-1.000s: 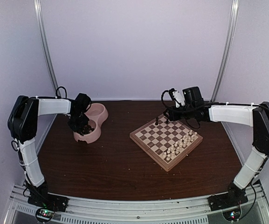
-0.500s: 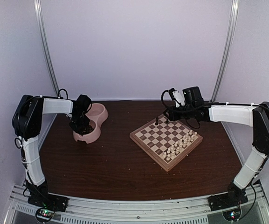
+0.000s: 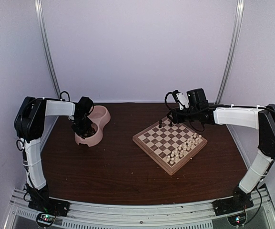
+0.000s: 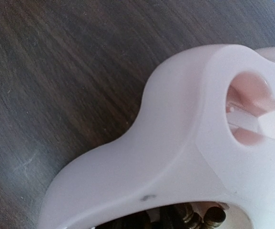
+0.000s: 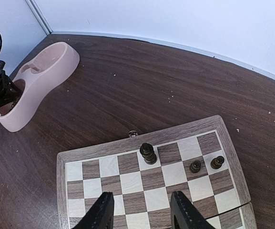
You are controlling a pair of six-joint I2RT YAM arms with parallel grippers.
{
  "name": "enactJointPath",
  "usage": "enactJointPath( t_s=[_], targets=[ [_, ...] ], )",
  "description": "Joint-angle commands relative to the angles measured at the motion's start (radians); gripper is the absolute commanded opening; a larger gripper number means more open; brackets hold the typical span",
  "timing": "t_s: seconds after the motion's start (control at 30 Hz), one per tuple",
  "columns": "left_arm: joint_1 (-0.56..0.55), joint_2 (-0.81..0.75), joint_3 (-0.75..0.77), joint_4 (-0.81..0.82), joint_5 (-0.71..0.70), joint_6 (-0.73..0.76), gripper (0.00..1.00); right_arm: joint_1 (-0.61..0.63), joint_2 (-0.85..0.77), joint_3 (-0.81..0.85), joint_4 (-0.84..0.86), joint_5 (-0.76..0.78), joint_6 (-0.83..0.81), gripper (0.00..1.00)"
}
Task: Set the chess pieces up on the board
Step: Pick up the rook from the storage box.
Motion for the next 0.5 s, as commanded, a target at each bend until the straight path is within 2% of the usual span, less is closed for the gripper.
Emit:
enactJointPath(
  t_s=[0.0, 0.1, 0.27, 0.47],
  targets=[
    [0.011, 0.017, 0.021, 0.013, 0.01, 0.025, 0.2, 0.007, -0.019, -0.008, 0.026, -0.011, 0.002, 0.43],
    [0.011, 0.0, 0.023, 0.011, -0.009, 0.05, 0.15, 0.007, -0.021, -0.01, 0.025, -0.011, 0.002, 0.43],
    [0.011, -0.06, 0.014, 0.042, -0.07, 0.152, 0.13, 0.006, -0.025, -0.012, 0.028, -0.01, 0.002, 0.43],
    [0.003, -0.137, -0.03, 0.1, -0.055, 0.262, 0.11, 0.006, -0.024, -0.014, 0.032, -0.014, 0.005, 0.43]
  ],
)
